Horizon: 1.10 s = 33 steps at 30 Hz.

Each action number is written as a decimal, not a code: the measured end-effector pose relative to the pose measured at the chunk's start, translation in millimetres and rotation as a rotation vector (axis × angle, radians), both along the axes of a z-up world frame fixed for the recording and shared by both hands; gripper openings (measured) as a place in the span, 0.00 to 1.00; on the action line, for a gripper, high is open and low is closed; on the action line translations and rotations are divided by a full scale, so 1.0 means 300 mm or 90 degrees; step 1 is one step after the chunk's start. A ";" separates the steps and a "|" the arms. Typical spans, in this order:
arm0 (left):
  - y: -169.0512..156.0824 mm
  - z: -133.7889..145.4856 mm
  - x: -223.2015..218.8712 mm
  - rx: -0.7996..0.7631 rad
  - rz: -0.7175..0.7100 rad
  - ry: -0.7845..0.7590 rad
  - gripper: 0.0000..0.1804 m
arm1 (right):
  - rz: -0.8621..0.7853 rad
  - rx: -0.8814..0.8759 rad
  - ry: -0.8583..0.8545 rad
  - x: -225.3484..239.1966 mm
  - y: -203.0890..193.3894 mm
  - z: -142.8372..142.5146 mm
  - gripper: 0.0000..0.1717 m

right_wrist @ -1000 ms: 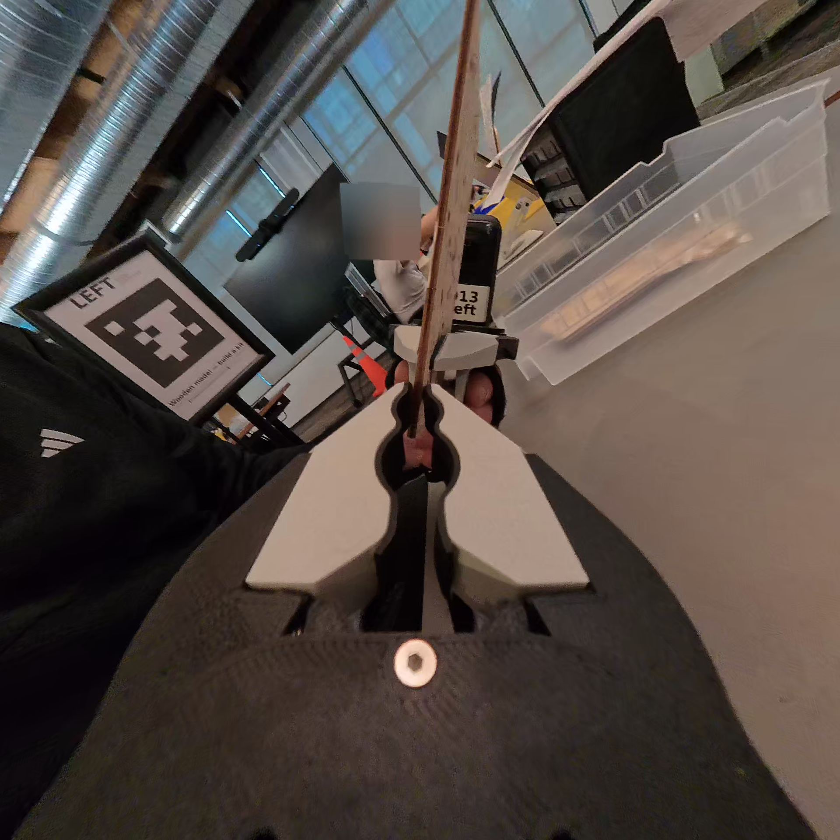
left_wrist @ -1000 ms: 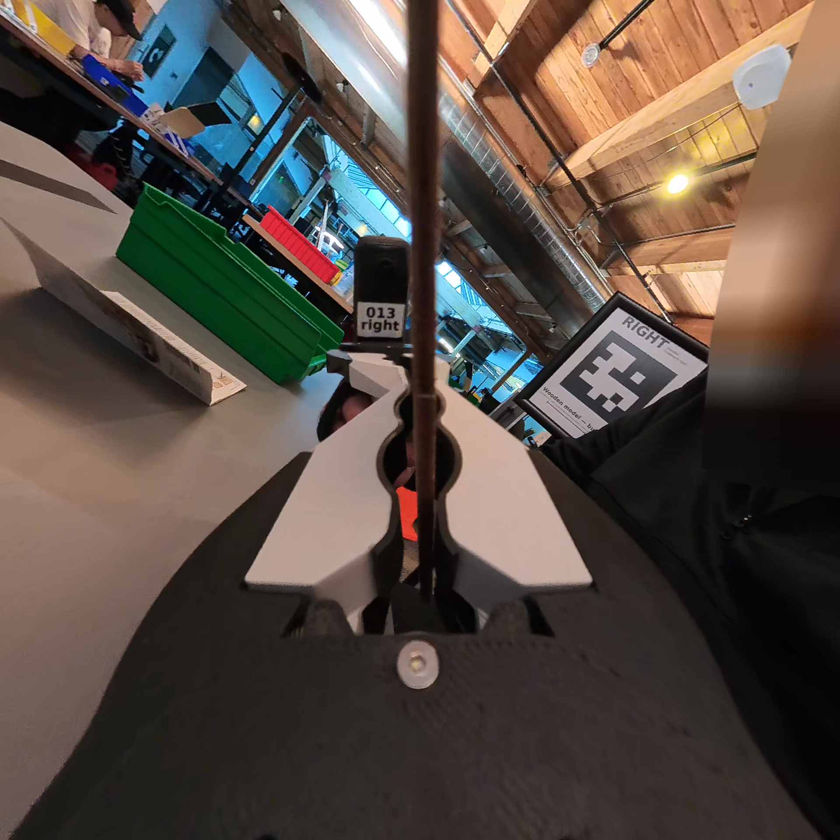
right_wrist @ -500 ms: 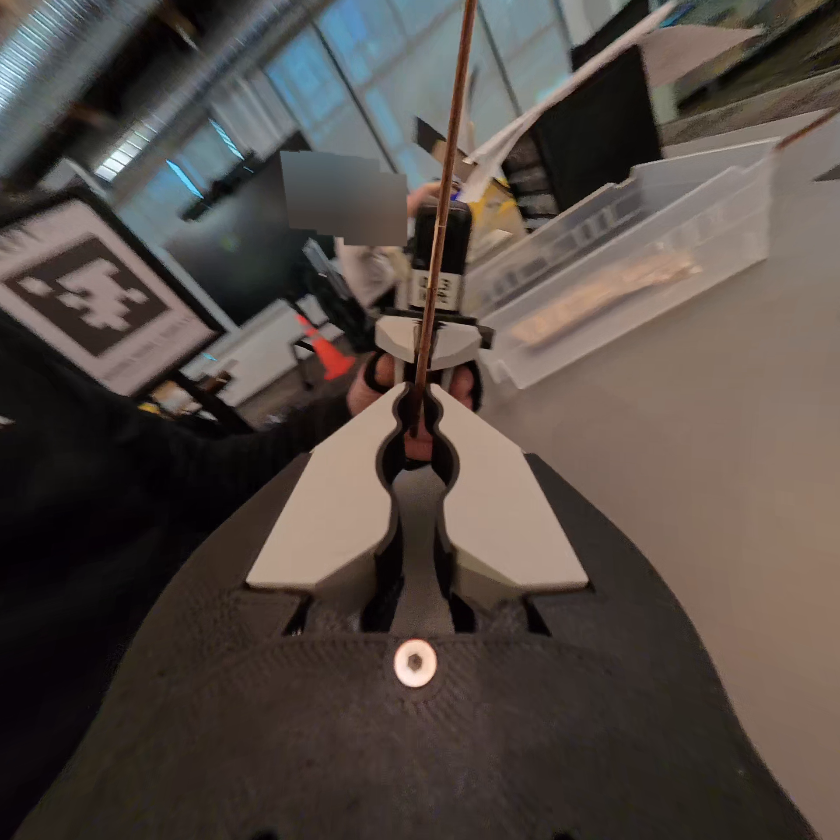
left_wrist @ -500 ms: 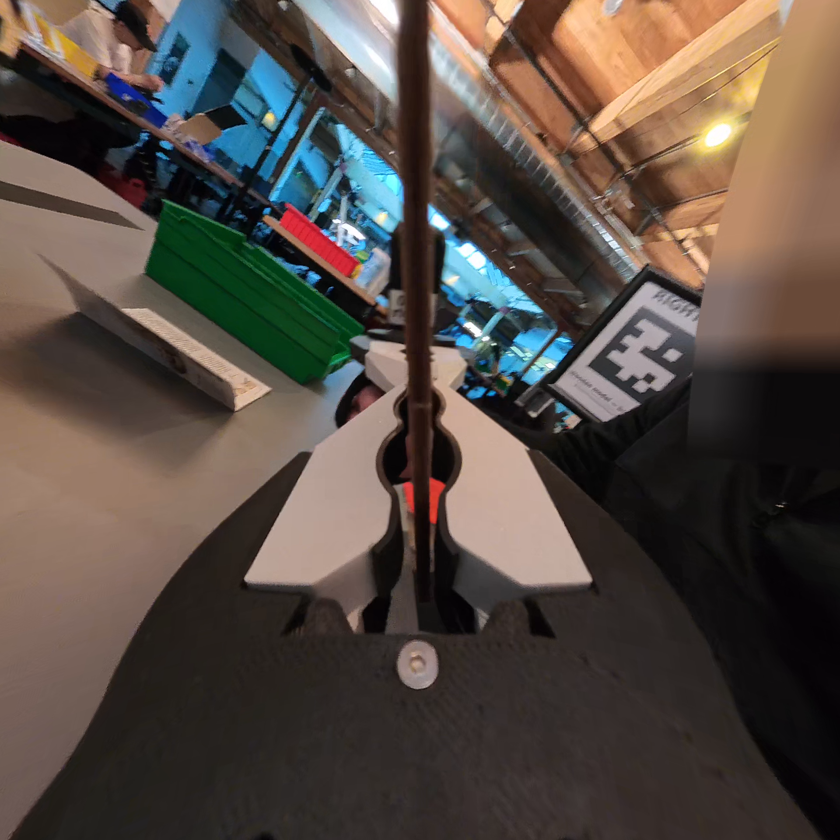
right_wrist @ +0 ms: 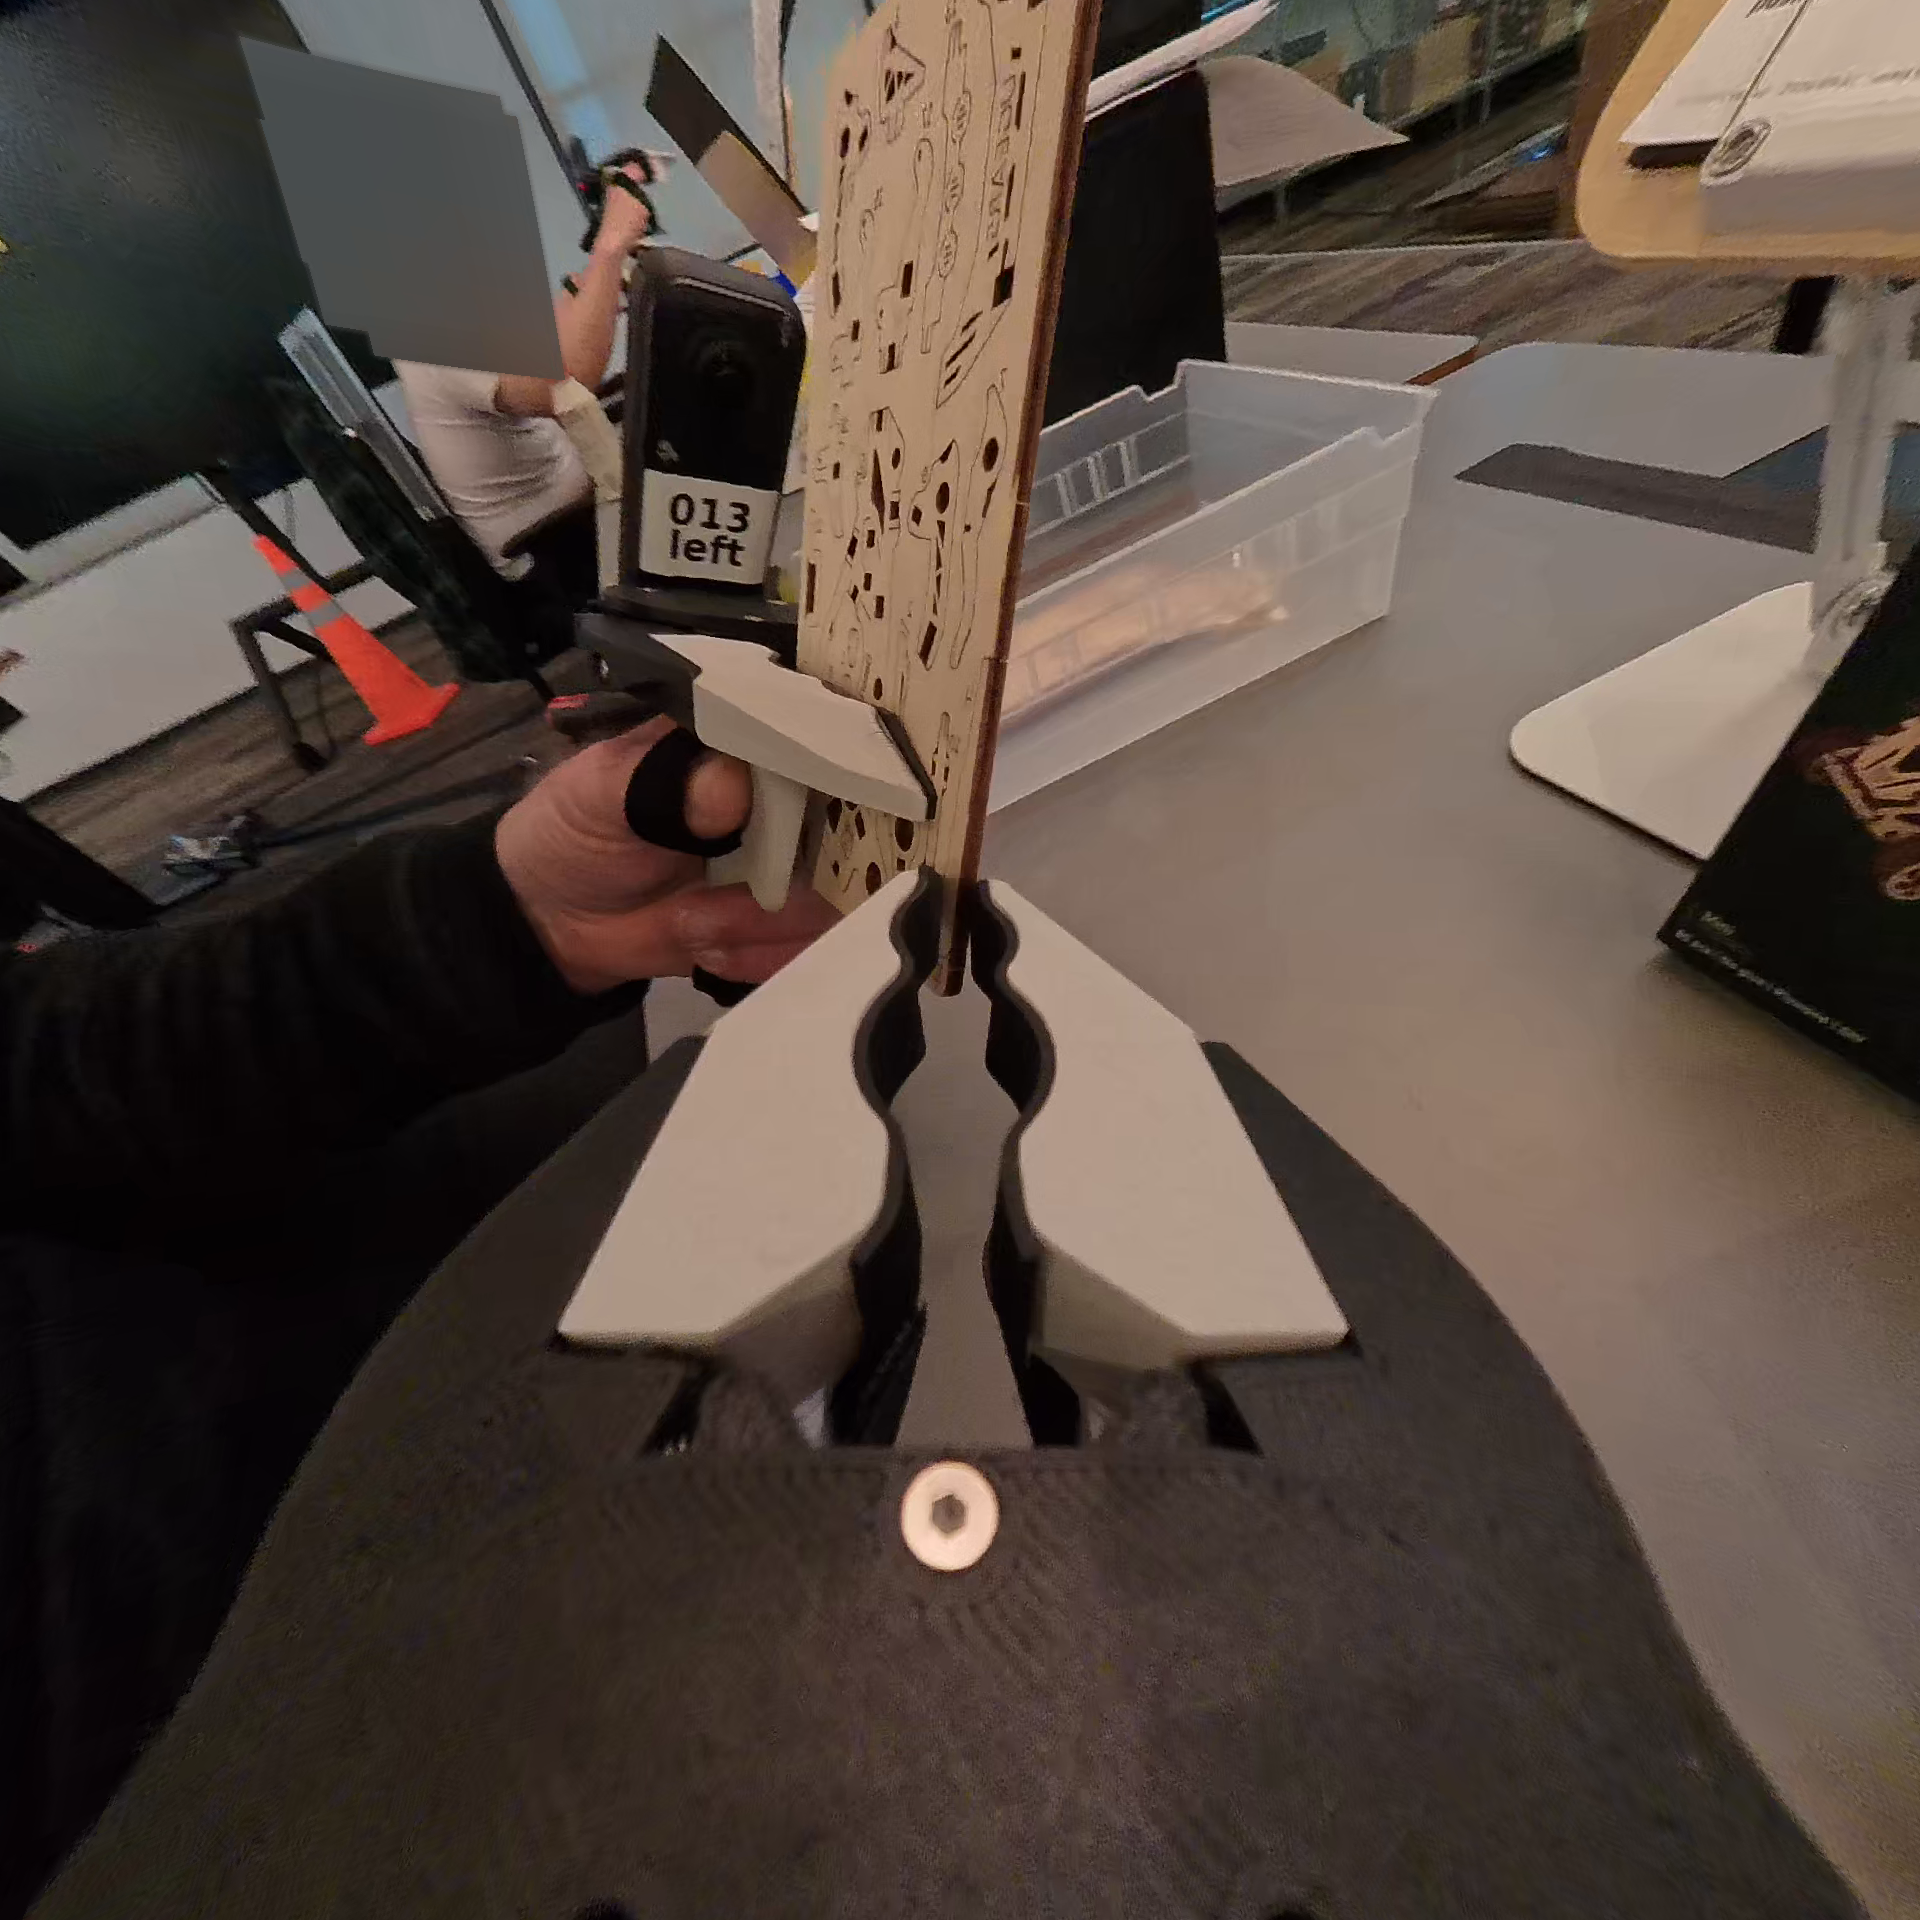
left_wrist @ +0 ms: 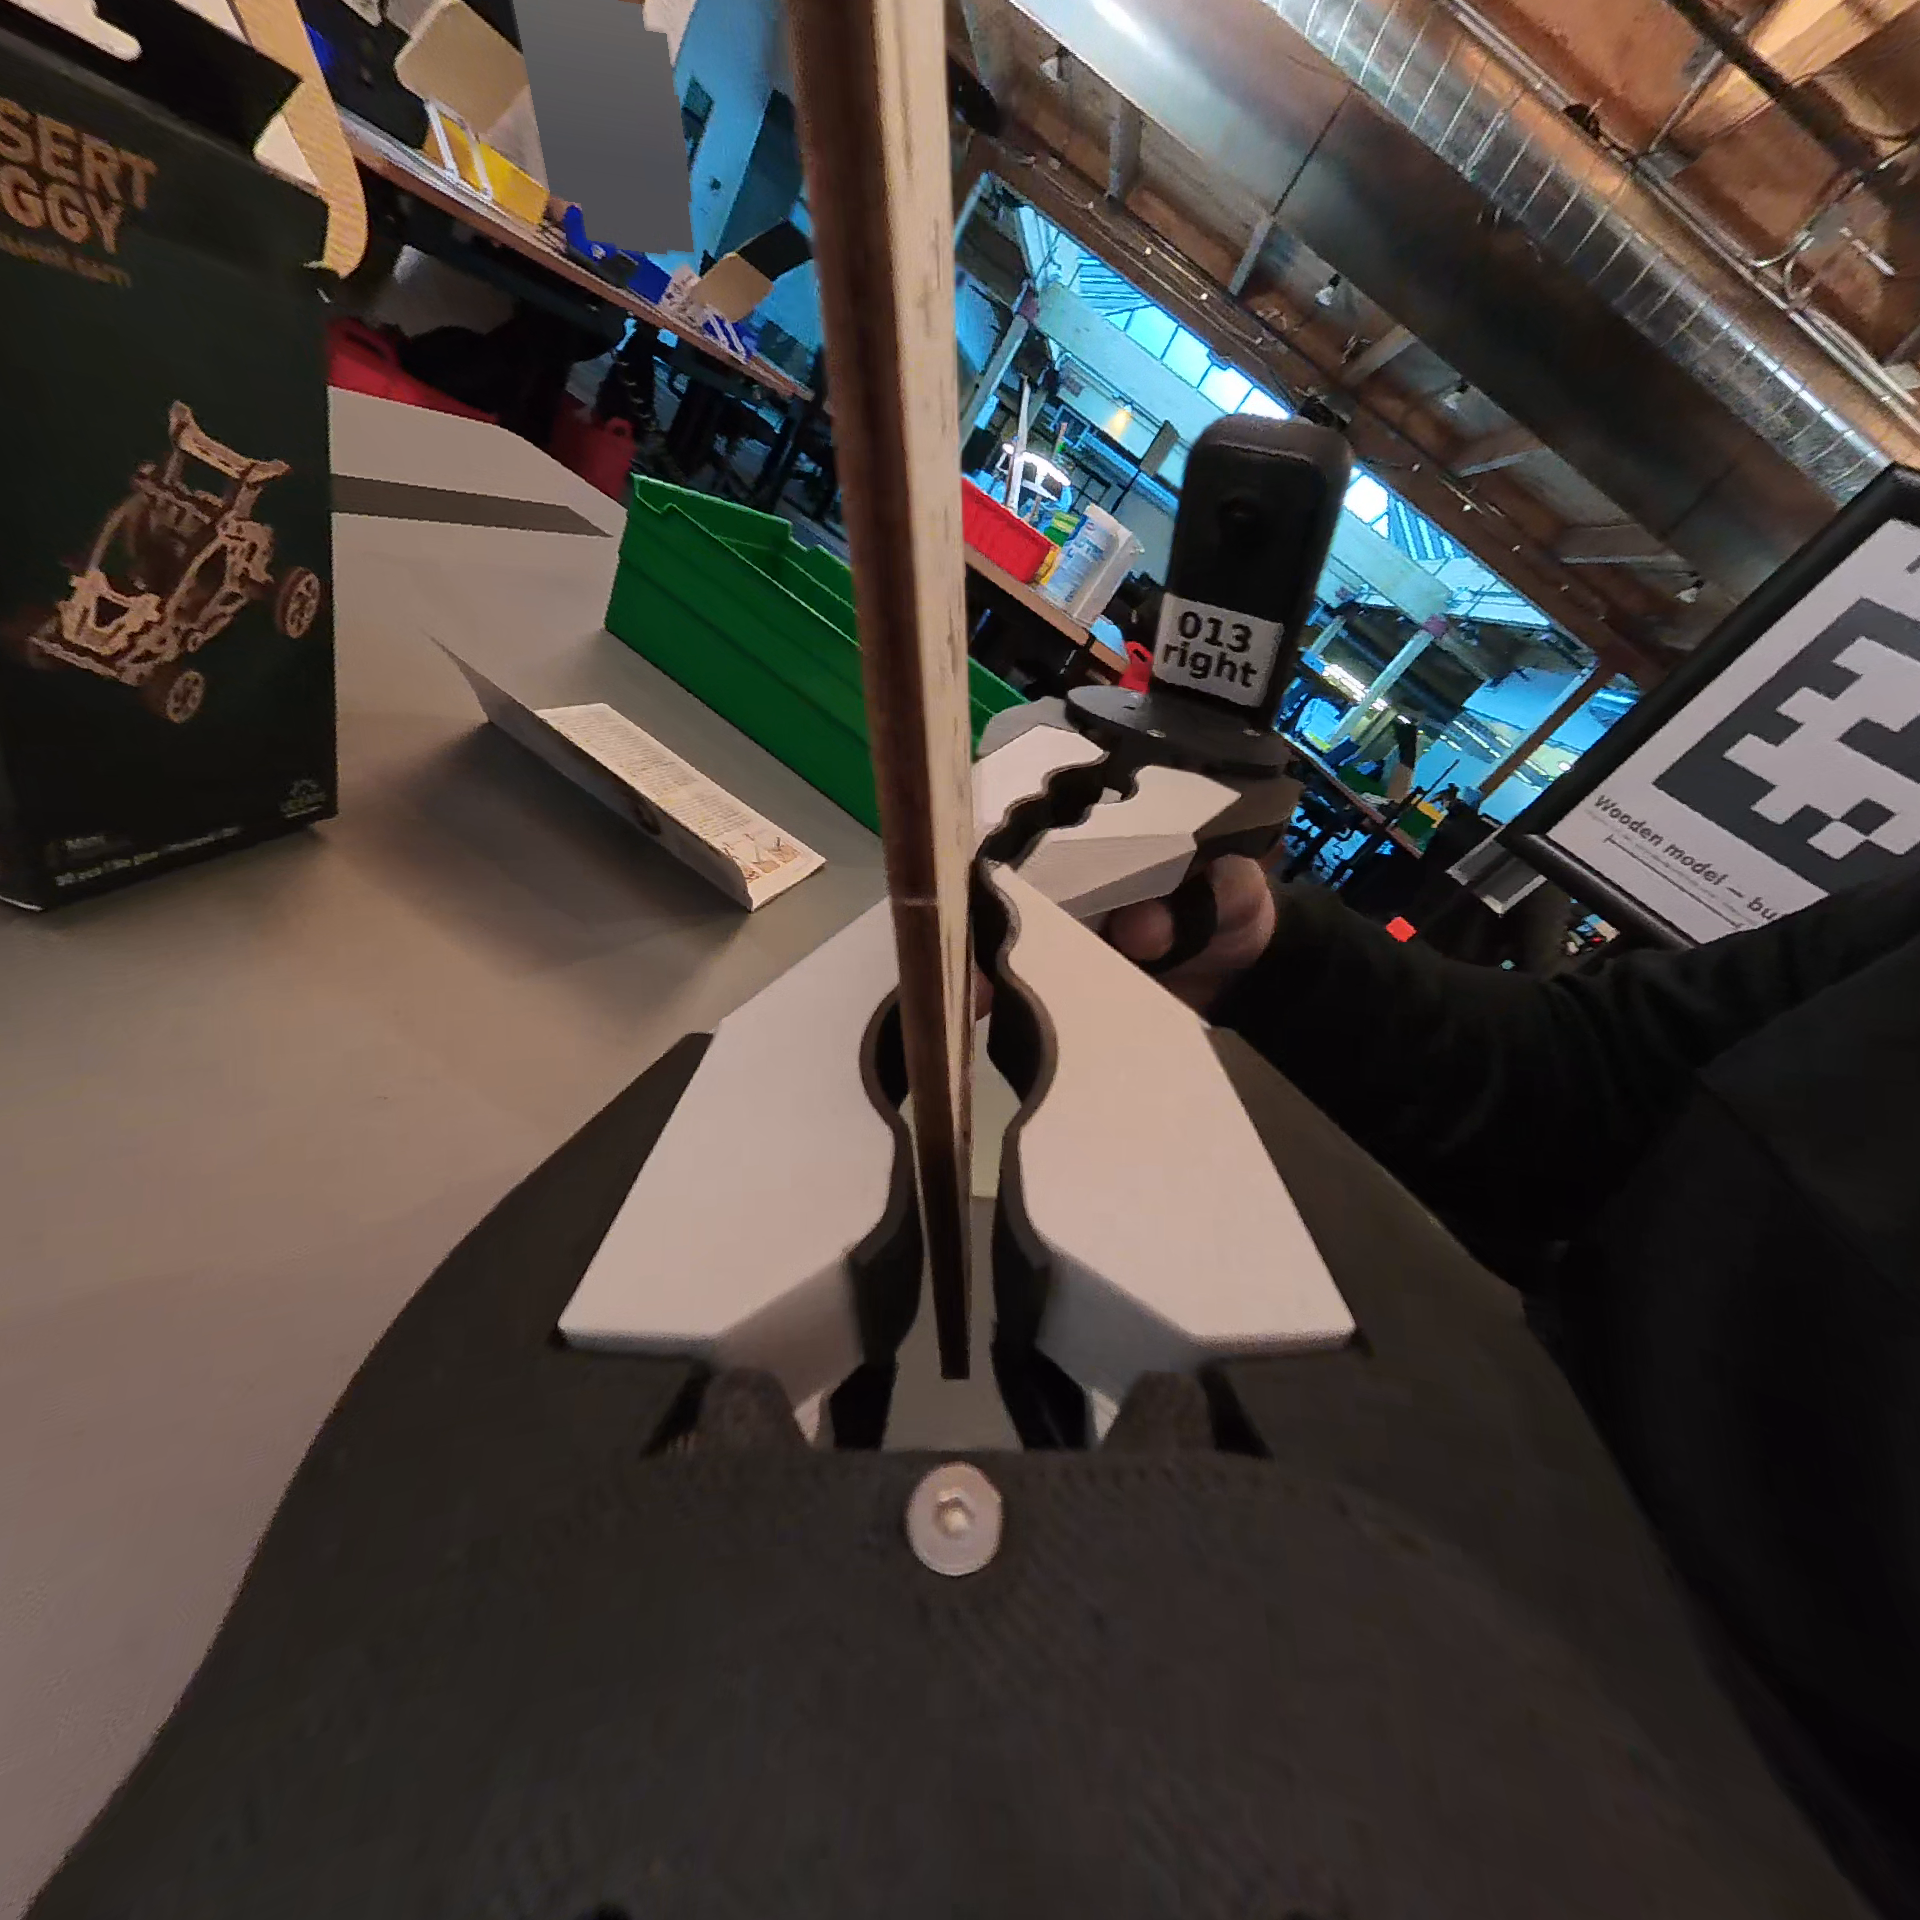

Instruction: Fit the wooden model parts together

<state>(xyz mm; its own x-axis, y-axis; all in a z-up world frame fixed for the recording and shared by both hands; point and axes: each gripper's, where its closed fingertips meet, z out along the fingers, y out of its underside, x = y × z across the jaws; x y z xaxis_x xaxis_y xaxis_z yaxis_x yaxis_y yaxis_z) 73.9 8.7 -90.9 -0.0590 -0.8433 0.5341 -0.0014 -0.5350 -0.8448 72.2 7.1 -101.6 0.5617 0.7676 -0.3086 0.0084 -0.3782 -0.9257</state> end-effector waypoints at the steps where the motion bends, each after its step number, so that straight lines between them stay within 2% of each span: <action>1: 0.004 0.003 0.000 0.004 0.008 0.001 0.01 | -0.010 0.006 -0.008 0.001 0.005 0.002 0.02; 6: 0.025 0.004 0.001 0.017 0.043 0.009 0.01 | -0.058 0.045 -0.070 0.003 0.023 0.004 0.02; 13: -0.022 0.051 -0.013 -0.015 -0.036 -0.051 0.01 | 0.051 -0.029 0.083 -0.008 -0.029 0.044 0.05; 15: -0.030 0.055 -0.017 -0.025 -0.052 -0.063 0.01 | 0.077 -0.041 0.107 -0.014 -0.045 0.052 0.01; 21: -0.051 0.064 -0.023 -0.044 -0.093 -0.080 0.01 | 0.124 -0.074 0.164 -0.020 -0.070 0.066 0.01; 26: -0.053 0.052 -0.021 -0.041 -0.101 -0.063 0.01 | 0.126 -0.075 0.158 -0.018 -0.070 0.055 0.01; 33: -0.009 0.012 -0.009 -0.017 -0.040 0.012 0.01 | 0.036 -0.045 0.046 -0.002 -0.018 0.009 0.01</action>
<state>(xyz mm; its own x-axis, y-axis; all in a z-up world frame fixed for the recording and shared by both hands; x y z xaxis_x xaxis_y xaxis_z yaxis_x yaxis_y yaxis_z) 71.1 6.0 -87.2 -0.1006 -0.8236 0.5581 -0.0514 -0.5559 -0.8297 71.7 1.8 -99.0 0.4923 0.7727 -0.4008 -0.0336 -0.4432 -0.8958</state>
